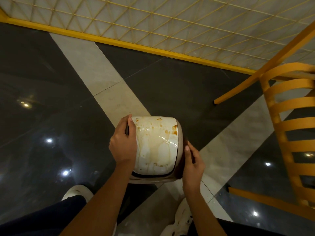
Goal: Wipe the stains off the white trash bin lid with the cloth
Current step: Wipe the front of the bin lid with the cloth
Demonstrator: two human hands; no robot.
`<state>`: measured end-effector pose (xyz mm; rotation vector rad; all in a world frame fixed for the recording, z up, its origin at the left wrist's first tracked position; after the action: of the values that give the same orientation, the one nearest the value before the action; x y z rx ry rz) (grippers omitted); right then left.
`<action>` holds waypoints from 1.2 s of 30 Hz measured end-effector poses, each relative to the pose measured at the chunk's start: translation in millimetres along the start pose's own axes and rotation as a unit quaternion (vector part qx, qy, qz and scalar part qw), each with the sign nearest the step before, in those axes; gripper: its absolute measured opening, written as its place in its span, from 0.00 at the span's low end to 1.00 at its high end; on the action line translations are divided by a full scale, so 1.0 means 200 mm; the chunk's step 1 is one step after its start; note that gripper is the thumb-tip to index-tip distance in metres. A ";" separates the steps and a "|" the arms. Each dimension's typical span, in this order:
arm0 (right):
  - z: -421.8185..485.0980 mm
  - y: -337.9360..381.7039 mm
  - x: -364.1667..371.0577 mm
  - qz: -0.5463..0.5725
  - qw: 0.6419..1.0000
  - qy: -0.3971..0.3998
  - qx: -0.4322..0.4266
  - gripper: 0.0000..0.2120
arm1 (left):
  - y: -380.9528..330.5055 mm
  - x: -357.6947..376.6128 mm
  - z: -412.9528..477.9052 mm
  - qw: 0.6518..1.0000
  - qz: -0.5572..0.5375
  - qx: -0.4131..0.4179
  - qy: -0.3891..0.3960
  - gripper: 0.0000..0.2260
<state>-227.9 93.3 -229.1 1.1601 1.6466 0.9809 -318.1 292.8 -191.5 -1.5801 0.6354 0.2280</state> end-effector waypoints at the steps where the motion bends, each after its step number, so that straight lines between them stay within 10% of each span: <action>1: -0.05 -0.03 -0.02 -0.004 1.000 -0.014 -0.006 0.12 | 0.00 0.00 0.00 1.000 0.001 0.000 0.001 0.12; 14: -0.16 0.06 0.03 -0.024 0.987 -0.075 -0.144 0.14 | -0.01 -0.01 0.00 1.000 0.003 0.012 -0.008 0.12; 36: -0.32 -0.11 -0.01 -0.015 0.993 -0.096 -0.068 0.17 | -0.01 0.00 0.00 1.000 -0.005 0.009 -0.005 0.12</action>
<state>-294.2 77.9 -228.5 1.0985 1.4188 0.9169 -318.1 292.8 -189.5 -1.5643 0.6202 0.2228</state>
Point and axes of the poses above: each hand's wrist, its own z-axis towards the middle knuckle, its own x-axis out of the palm, y = z × x, the point moved 5 cm from there along z, towards the middle knuckle, and after that the axes turned 1 degree about -y, right-handed, at the moved point
